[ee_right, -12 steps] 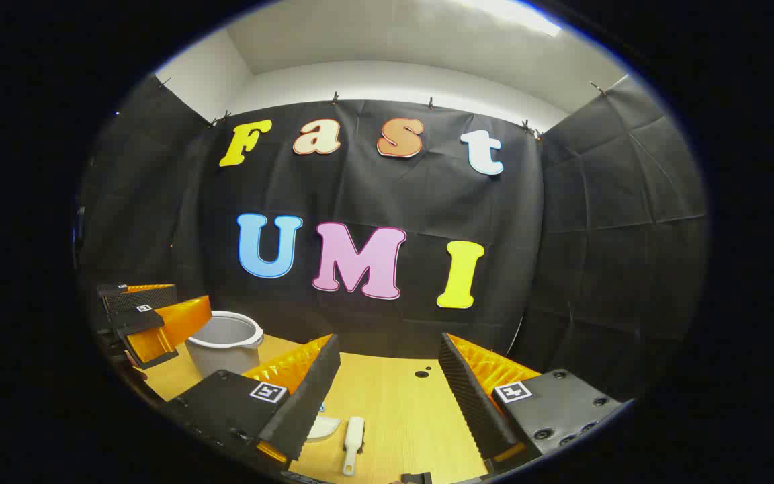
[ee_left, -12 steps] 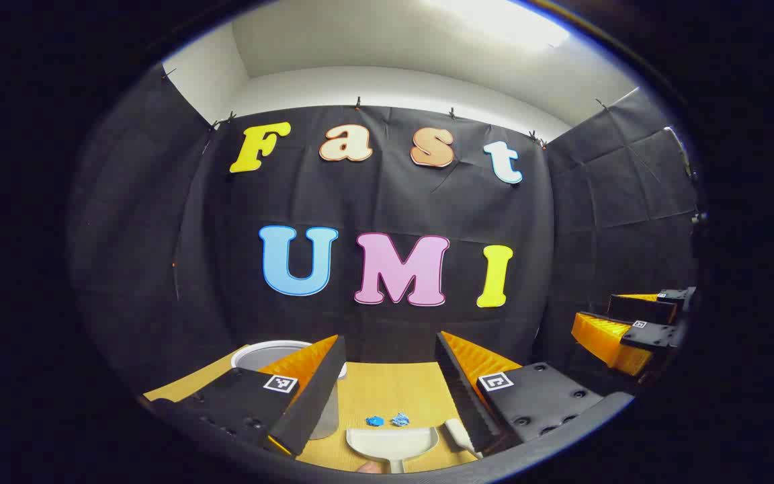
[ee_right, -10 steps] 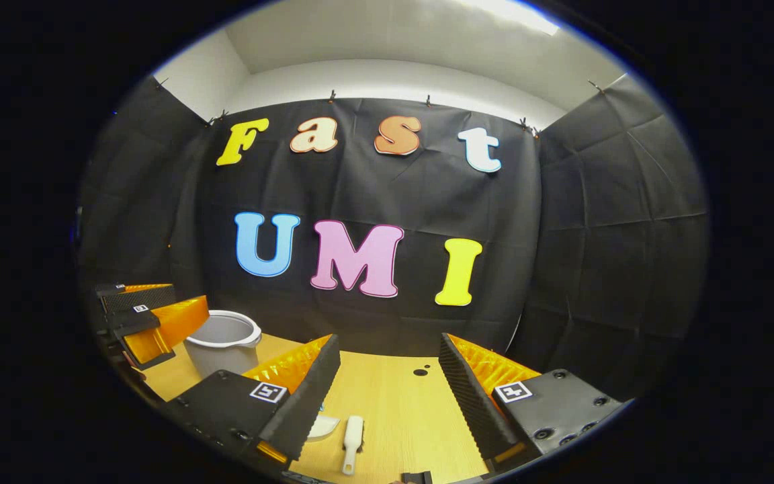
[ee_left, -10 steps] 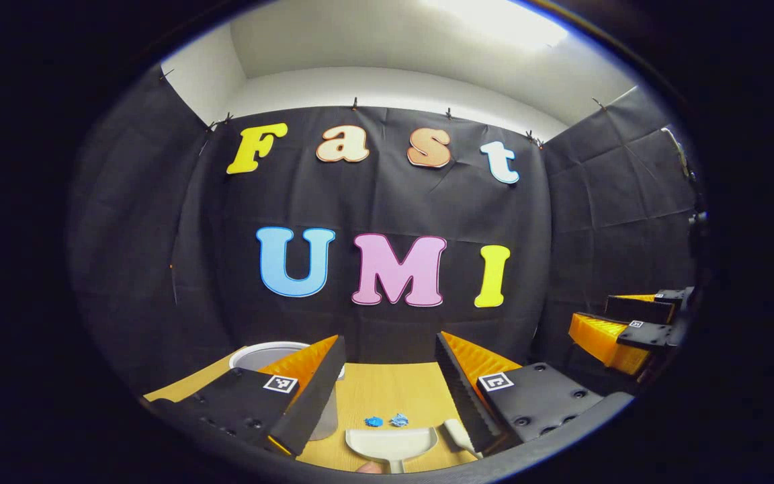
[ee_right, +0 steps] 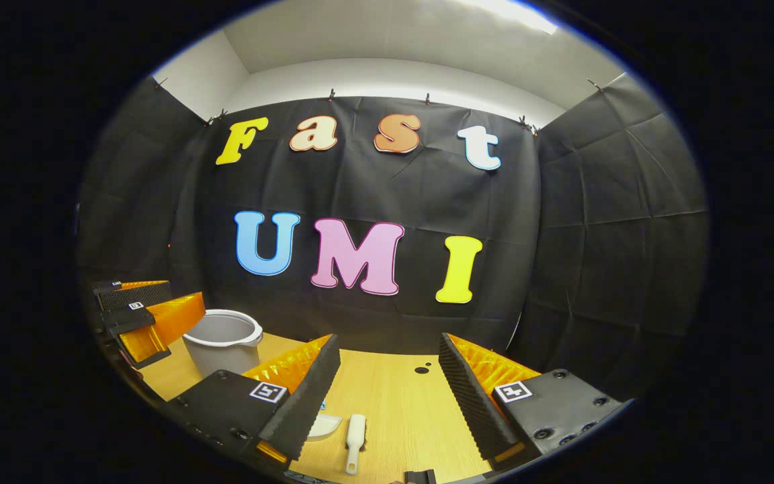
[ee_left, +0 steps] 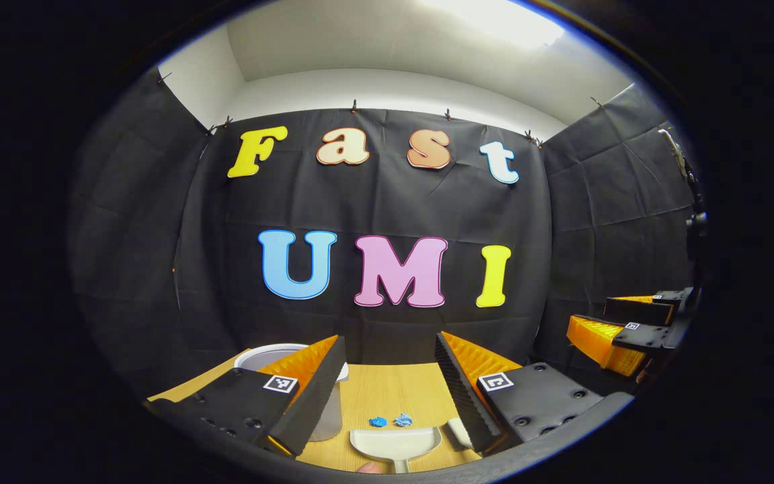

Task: Pick up the small broom and dustpan from the desktop, sweep the trash into the dustpan with the broom, and then empty the trash into the garbage bin.

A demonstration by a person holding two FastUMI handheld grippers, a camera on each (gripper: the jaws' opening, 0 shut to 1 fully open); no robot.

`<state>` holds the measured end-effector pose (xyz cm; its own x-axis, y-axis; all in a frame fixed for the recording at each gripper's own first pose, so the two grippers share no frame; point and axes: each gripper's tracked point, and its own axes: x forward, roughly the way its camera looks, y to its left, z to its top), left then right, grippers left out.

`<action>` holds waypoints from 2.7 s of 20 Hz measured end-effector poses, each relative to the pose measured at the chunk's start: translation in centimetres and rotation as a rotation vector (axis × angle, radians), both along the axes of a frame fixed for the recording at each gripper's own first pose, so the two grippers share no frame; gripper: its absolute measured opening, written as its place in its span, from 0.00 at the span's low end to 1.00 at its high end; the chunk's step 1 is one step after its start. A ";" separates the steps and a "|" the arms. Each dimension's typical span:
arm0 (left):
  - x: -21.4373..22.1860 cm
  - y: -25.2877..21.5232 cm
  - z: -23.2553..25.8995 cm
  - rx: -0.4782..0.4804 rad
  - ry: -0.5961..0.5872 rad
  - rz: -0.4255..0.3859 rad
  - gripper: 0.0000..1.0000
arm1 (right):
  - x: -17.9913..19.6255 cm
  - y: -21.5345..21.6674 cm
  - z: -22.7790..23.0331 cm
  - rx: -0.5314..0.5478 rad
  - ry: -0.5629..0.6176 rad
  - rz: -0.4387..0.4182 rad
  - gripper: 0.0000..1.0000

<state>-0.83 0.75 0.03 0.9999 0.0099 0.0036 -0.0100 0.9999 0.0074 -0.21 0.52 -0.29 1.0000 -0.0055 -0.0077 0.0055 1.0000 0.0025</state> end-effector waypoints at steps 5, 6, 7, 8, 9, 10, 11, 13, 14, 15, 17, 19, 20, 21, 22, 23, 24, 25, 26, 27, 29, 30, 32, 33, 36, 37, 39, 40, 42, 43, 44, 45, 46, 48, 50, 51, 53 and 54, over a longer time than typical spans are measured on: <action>-0.5 0.4 -0.2 -0.011 0.007 0.010 0.80 | -0.4 0.2 0.0 -0.005 -0.001 0.005 0.93; -0.6 0.5 -0.2 -0.010 0.006 0.012 0.80 | -0.4 0.3 0.0 -0.005 0.000 0.006 0.93; -0.6 0.4 -0.3 -0.008 0.006 0.013 0.80 | -0.5 0.3 -0.1 -0.005 0.001 0.007 0.93; -0.6 0.4 -0.3 -0.007 0.008 0.013 0.80 | -0.5 0.4 0.0 -0.005 0.003 0.008 0.93; -0.6 0.4 -0.4 -0.005 0.010 0.011 0.80 | -0.5 0.4 0.0 -0.004 0.002 0.010 0.93; -0.5 0.3 -0.4 -0.004 0.010 0.009 0.80 | -0.6 0.5 0.0 -0.004 0.001 0.010 0.93; -0.6 0.2 -0.4 -0.003 0.010 0.007 0.80 | -0.6 0.5 0.0 -0.005 0.000 0.010 0.93; -0.7 0.2 -0.3 0.008 0.008 0.003 0.80 | -0.6 0.4 0.0 -0.005 0.002 0.009 0.93; -0.7 0.1 -0.1 0.014 0.005 0.000 0.80 | -0.6 0.4 0.1 -0.003 0.000 0.008 0.96; -0.7 0.0 -0.2 0.019 0.002 -0.001 0.80 | -0.7 0.4 0.1 -0.002 -0.001 0.007 0.96; -0.8 -0.1 -0.3 0.020 0.000 -0.006 0.80 | -0.8 0.3 0.1 -0.006 -0.003 0.005 0.93; -0.8 -0.2 -0.5 0.019 0.007 -0.010 0.80 | -0.8 0.4 0.0 -0.008 0.002 0.006 0.92; -0.8 -0.2 -0.5 0.018 0.009 -0.008 0.80 | -0.8 0.4 0.0 -0.008 0.002 0.006 0.93; -0.7 -0.1 -0.4 0.017 0.009 -0.007 0.80 | -0.8 0.4 0.0 -0.009 0.001 0.005 0.93; -0.7 -0.1 -0.4 0.017 0.009 -0.006 0.80 | -0.9 0.3 0.1 -0.010 0.000 0.004 0.93; -0.8 -0.1 -0.4 0.019 0.008 -0.006 0.80 | -0.8 0.4 0.2 -0.010 -0.001 0.005 0.93; -0.8 -0.1 -0.3 0.022 0.005 -0.005 0.80 | -0.8 0.4 0.2 -0.010 -0.002 0.005 0.93; -0.8 -0.2 -0.3 0.025 0.002 -0.006 0.80 | -0.8 0.4 0.2 -0.010 -0.003 0.006 0.93; -0.8 -0.2 -0.2 0.029 0.001 -0.006 0.81 | -0.8 0.3 0.2 -0.011 -0.003 0.005 0.93; -0.7 -0.2 -0.3 0.033 0.002 -0.008 0.80 | -0.8 0.4 0.1 -0.010 0.001 0.005 0.93; -0.6 -0.3 -0.3 0.040 0.003 -0.010 0.80 | -0.8 0.4 -0.1 -0.009 0.005 0.007 0.96; -0.6 -0.3 -0.3 0.043 0.002 -0.007 0.80 | -0.8 0.5 0.0 -0.012 0.005 0.007 0.93; -0.6 0.0 -0.3 0.041 -0.001 0.002 0.80 | -0.7 0.4 0.1 -0.012 0.002 0.006 0.93; -0.5 -0.1 -0.5 0.035 0.005 -0.003 0.80 | -0.6 0.4 0.0 -0.011 0.004 0.006 0.93; -0.5 0.2 -1.5 0.024 0.038 -0.003 0.80 | -0.4 0.9 -0.5 -0.003 0.018 0.014 0.93; -0.5 0.5 -1.6 0.025 0.046 0.000 0.80 | -0.5 1.1 -0.6 -0.003 0.021 0.017 0.93; -0.6 0.7 -1.9 0.028 0.056 -0.001 0.80 | -0.4 1.4 -0.6 -0.005 0.022 0.024 0.93; -0.6 0.7 -2.2 0.032 0.064 -0.003 0.80 | -0.3 1.7 -0.6 -0.007 0.024 0.029 0.93; -0.5 0.8 -2.7 0.035 0.079 -0.010 0.80 | 0.0 2.2 -1.0 -0.008 0.033 0.039 0.93; -0.6 0.9 -2.8 0.033 0.084 -0.013 0.80 | 0.1 2.5 -1.0 -0.005 0.034 0.042 0.96; -0.7 0.9 -3.0 0.029 0.091 -0.019 0.80 | 0.2 2.8 -1.0 -0.001 0.036 0.046 0.93; -0.7 1.0 -3.3 0.022 0.099 -0.024 0.80 | 0.4 3.1 -1.3 0.002 0.041 0.049 0.96; -0.7 1.2 -3.6 0.017 0.109 -0.027 0.80 | 0.6 3.4 -1.7 0.005 0.052 0.053 0.93; -0.8 1.9 -4.2 0.011 0.127 -0.025 0.80 | 1.0 4.1 -2.6 0.014 0.075 0.064 0.93; -0.9 2.4 -4.9 0.010 0.145 -0.015 0.80 | 1.2 4.8 -3.4 0.024 0.100 0.078 0.93; -0.9 2.6 -5.2 0.008 0.154 -0.011 0.80 | 1.5 5.0 -3.8 0.029 0.112 0.085 0.93; -0.7 2.4 -6.1 -0.008 0.175 -0.015 0.80 | 2.0 5.1 -4.2 0.034 0.129 0.092 0.96; -0.5 2.2 -6.9 -0.023 0.195 -0.023 0.80 | 2.3 5.0 -4.5 0.036 0.135 0.092 0.96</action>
